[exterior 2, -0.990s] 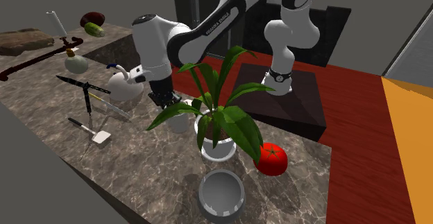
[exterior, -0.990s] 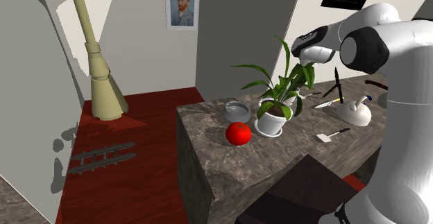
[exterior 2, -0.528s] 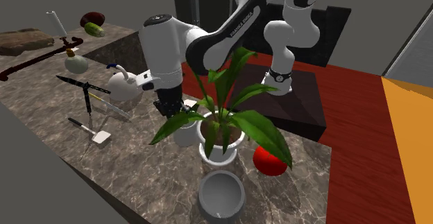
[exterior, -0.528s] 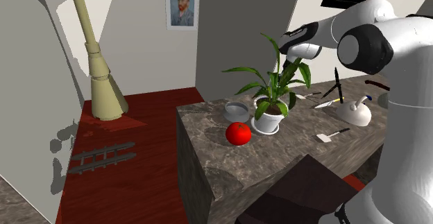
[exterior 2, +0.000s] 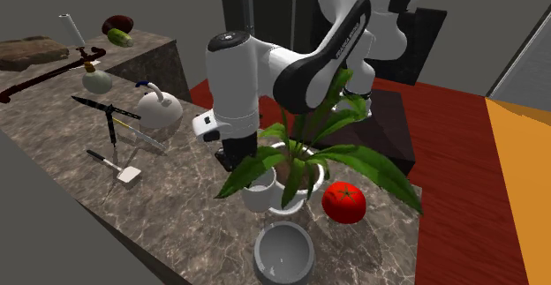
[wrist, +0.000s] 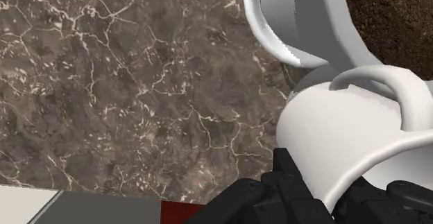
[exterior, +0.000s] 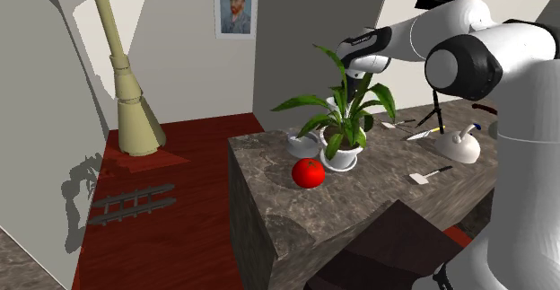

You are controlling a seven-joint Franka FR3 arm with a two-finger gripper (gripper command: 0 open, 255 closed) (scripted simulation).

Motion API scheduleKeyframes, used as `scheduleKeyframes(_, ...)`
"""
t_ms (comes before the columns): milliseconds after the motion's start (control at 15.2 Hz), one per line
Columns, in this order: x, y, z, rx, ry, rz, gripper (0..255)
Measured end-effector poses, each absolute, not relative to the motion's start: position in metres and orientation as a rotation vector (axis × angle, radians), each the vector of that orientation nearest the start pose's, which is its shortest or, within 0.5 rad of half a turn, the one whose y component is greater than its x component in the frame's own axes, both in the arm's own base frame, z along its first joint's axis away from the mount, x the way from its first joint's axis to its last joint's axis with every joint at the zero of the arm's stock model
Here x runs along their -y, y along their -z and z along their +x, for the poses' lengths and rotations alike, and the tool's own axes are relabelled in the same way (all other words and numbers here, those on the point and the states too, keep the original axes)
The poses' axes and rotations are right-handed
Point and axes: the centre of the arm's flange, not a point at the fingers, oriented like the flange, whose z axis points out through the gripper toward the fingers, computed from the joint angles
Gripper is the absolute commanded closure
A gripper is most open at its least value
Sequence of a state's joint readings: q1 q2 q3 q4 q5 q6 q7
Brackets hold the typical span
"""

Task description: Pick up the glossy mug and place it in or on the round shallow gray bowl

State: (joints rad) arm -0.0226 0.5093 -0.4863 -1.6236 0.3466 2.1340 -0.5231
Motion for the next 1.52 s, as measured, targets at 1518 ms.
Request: scheduleKeyframes(1518, 0.211, -0.279, 0.67, -0.15, 0.193, -3.105, 255)
